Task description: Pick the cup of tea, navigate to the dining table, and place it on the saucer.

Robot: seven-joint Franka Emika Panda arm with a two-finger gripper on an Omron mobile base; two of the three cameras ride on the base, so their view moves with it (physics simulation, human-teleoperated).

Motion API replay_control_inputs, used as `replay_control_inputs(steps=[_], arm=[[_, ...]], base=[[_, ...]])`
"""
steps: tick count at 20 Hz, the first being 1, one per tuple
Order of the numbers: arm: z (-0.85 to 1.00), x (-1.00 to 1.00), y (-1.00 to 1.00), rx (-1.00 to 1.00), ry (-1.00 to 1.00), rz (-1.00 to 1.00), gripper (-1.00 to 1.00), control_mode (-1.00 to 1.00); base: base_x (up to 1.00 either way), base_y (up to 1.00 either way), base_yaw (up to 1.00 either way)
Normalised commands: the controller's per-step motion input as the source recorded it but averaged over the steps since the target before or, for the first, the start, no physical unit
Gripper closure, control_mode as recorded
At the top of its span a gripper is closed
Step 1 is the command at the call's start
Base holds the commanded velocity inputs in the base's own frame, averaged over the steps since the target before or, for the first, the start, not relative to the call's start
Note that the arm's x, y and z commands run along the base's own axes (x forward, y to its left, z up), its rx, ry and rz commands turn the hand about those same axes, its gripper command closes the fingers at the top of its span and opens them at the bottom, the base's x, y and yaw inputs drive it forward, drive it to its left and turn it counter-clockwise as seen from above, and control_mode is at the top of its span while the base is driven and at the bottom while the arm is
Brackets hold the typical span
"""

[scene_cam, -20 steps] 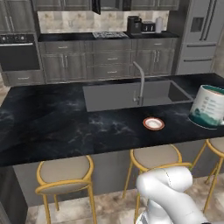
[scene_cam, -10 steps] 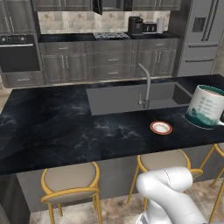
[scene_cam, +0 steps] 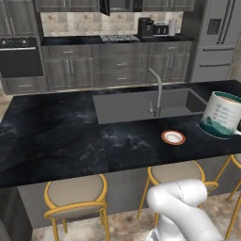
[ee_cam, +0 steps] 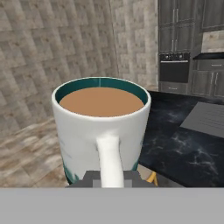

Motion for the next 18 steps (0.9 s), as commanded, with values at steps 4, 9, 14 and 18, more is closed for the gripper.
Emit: replay_control_inputs(steps=[4, 9, 14, 18], arm=[[0.0, 0.0, 0.0, 0.0, 0.0, 0.0, 1.0, 1.0], [0.0, 0.0, 0.0, 0.0, 0.0, 0.0, 1.0, 1.0], [-0.12, 0.11, -0.27, 0.0, 0.0, 0.0, 1.0, -1.0], [-0.27, 0.4, -0.63, -0.02, 0.0, 0.05, 1.0, -1.0]], base=[[0.0, 0.0, 0.0], [0.0, -0.01, 0.0], [0.0, -0.09, 0.0], [0.0, 0.0, 0.0]])
